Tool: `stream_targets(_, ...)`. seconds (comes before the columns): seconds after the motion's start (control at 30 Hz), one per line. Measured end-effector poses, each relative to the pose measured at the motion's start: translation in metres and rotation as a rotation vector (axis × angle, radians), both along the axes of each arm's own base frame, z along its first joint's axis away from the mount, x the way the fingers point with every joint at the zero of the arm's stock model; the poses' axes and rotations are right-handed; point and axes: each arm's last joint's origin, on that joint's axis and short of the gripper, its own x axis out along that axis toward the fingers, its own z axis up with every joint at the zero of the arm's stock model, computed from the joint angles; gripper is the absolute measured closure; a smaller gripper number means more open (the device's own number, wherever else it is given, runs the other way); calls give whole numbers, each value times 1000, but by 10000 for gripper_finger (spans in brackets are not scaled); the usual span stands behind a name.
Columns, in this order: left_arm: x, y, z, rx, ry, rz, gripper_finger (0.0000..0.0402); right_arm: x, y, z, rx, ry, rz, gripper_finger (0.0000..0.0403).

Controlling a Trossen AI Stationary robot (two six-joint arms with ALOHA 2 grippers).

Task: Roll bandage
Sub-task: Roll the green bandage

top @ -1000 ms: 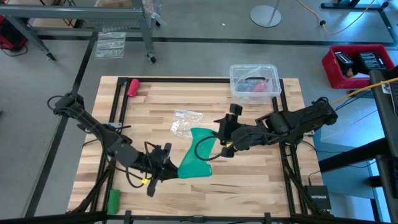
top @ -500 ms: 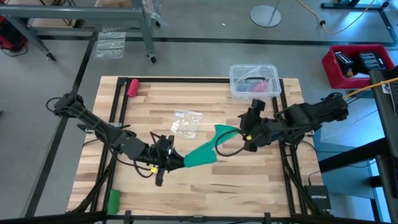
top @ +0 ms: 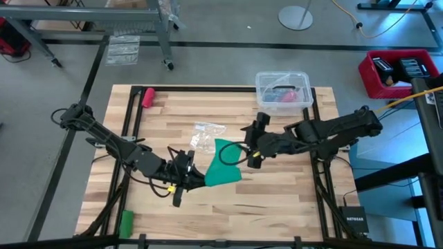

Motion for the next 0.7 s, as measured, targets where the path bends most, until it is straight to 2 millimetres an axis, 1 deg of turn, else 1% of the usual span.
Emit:
stream_targets(0.07, 0, 0, 0, 2, 3, -1, 394, -1, 0, 5, -6, 1, 24, 106)
stream_targets(0.17, 0, 0, -1, 11, 4, -7, 394, -4, 0, 29, 19, -84, 17, 97)
stream_targets(0.27, 0, 0, -3, 37, 21, -6, 394, -7, -2, 55, 106, -215, -38, 96)
stream_targets(0.37, 0, 0, -4, 55, 31, -7, 394, -10, -2, 70, 226, -292, -81, 96)
stream_targets(0.47, 0, 0, -4, 56, 29, -7, 394, -12, -2, 76, 318, -311, -85, 96)
stream_targets(0.57, 0, 0, -4, 56, 28, -7, 394, -15, -2, 81, 294, -300, -48, 96)
stream_targets(0.63, 0, 0, -2, 44, 17, -6, 394, -19, -1, 79, 244, -221, 29, 96)
stream_targets(0.7, -2, 0, 1, 29, -2, -12, 394, -24, 4, 73, 228, -141, 66, 96)
